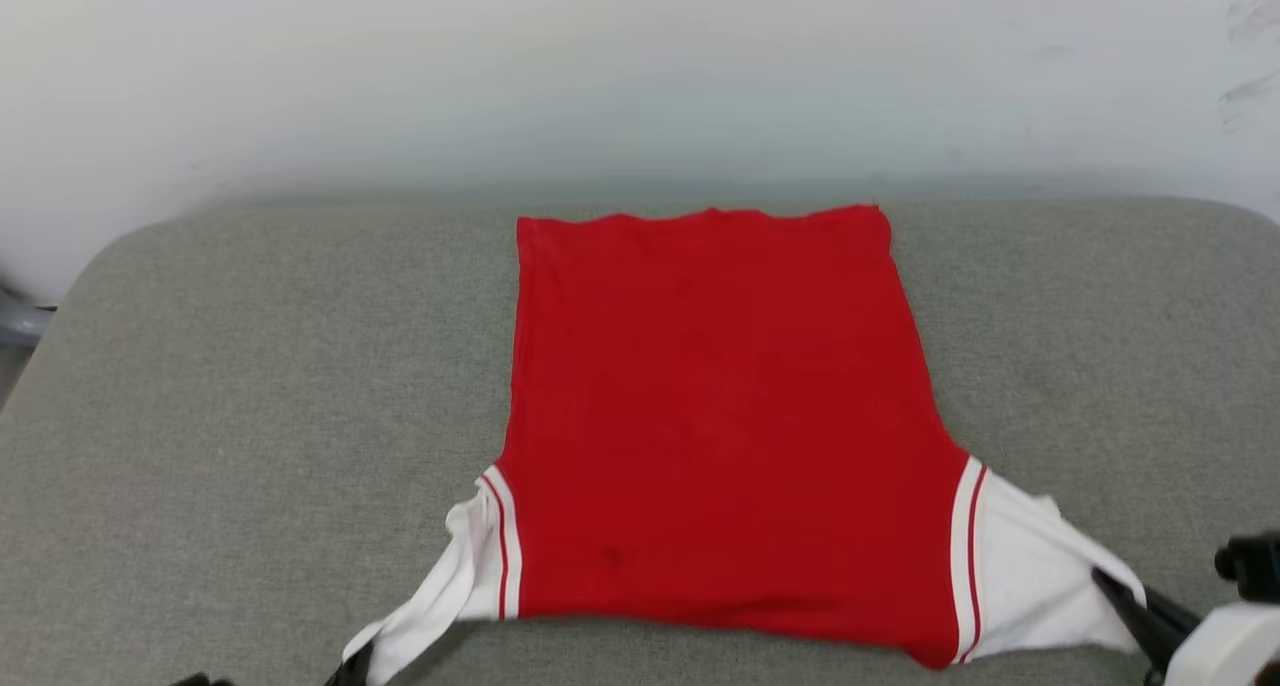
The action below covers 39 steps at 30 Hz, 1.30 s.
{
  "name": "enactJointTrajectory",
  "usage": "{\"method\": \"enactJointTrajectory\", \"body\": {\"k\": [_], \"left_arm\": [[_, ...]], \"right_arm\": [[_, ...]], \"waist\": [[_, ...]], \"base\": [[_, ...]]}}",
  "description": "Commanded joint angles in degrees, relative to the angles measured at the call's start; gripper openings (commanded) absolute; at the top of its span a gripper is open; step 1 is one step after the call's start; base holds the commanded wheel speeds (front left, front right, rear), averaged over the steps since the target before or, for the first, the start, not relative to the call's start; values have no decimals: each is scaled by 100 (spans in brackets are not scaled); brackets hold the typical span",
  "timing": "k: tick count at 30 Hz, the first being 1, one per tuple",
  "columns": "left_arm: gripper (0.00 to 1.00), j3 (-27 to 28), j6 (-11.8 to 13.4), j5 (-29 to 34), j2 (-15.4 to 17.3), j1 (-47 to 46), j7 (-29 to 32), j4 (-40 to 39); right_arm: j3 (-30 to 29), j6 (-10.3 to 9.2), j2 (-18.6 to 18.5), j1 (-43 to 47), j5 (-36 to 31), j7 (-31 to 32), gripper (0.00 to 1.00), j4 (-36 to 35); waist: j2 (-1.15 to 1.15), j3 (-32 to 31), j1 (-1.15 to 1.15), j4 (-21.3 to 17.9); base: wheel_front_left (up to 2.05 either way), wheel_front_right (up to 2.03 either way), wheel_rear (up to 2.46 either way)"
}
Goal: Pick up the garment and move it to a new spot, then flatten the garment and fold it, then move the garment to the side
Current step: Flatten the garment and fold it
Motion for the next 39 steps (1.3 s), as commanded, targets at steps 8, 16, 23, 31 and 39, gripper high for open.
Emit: {"method": "enactJointTrajectory", "body": {"k": [8, 16, 23, 31, 39], "left_arm": [[0, 28, 119, -116, 36, 748, -11, -148], [0, -61, 101, -105, 4, 727, 49, -113], [0, -137, 56, 22, -38, 491, 63, -187], [0, -132, 24, 224, -77, 152, 33, -511], [0, -177, 36, 517, -135, -395, 20, -866]], "right_arm": [[-823, -9, 96, 1365, -280, 469, 0, -454], [-1534, -9, 337, 2144, -708, 953, 0, -961], [-2164, -8, 626, 1979, -1188, 1180, 100, -1483], [-2936, -7, 683, 1089, -1673, 1375, 100, -2390], [-3073, -7, 374, -835, -1772, 2352, 100, -2644]], "waist": [[0, -176, 2, 22], [0, -156, 2, 84], [0, -77, 2, 130], [0, 340, 2, 221], [0, 1088, 2, 490]], "base": [[0, 0, 0], [0, 0, 0], [0, 0, 0], [0, 0, 0], [0, 0, 0]]}}
